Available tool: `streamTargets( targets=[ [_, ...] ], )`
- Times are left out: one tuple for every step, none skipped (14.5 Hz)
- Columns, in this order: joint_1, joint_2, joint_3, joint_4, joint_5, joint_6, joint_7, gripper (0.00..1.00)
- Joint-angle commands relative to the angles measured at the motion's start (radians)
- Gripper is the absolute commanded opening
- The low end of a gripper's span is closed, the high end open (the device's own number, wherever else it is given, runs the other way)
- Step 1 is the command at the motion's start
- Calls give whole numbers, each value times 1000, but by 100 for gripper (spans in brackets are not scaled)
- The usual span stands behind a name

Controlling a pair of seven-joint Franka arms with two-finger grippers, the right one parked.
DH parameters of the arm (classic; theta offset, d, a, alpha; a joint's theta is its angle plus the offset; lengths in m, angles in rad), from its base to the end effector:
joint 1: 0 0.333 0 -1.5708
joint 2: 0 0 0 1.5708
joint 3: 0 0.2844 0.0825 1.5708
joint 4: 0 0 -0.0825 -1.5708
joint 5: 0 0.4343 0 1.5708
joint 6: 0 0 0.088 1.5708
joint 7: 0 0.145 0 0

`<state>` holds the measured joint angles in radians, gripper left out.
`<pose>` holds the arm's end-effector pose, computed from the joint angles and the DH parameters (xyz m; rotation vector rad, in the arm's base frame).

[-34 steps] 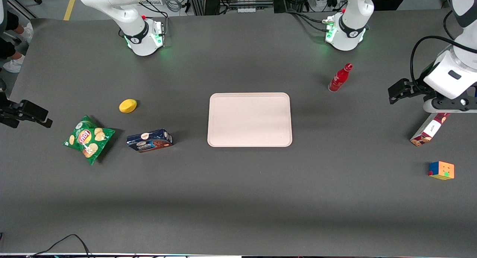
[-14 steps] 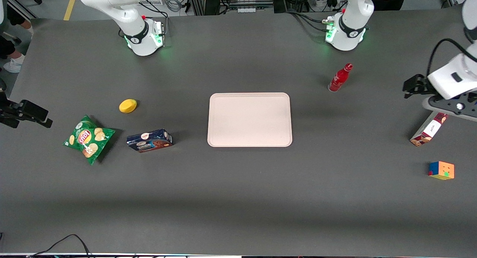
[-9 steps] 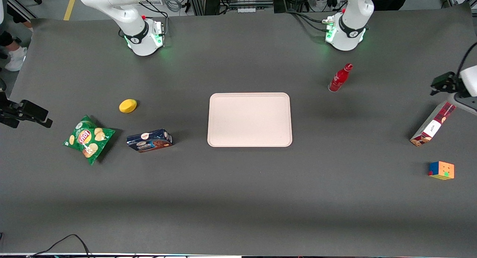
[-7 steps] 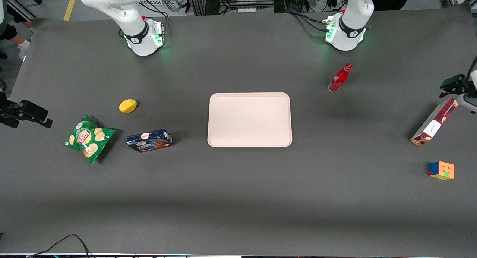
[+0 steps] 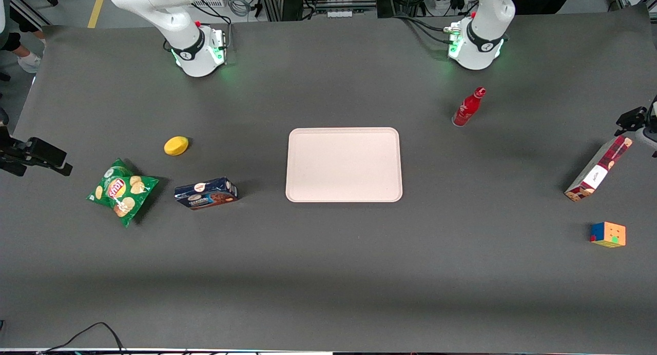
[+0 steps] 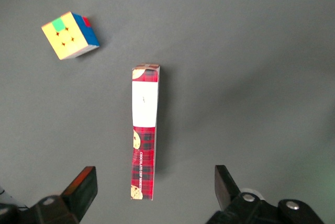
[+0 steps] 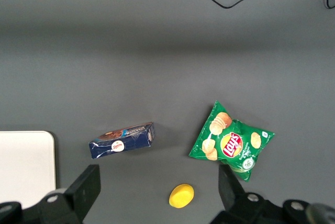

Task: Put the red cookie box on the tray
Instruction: 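Move the left gripper over the red plaid cookie box and descend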

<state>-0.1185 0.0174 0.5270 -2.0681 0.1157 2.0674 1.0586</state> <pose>0.5391 0.2441 0.3293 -2.8786 1.0607 0.1313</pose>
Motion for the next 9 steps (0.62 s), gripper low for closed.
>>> streamTargets(
  targets=[
    [51,-14,7,-117,6,173,95,100],
    [75,-2,7,-138,-2,212,116,100],
    [115,16,5,-150,-17,236,147,100],
    [131,33,5,-161,-48,265,179,100],
    [134,67,5,-167,-89,301,225,100],
    [137,100,7,-168,-135,333,265,100],
    [146,140,7,-168,-181,362,288,100],
    [149,172,7,-168,-209,391,308,100],
    [151,197,7,-171,-224,410,319,100]
  ],
)
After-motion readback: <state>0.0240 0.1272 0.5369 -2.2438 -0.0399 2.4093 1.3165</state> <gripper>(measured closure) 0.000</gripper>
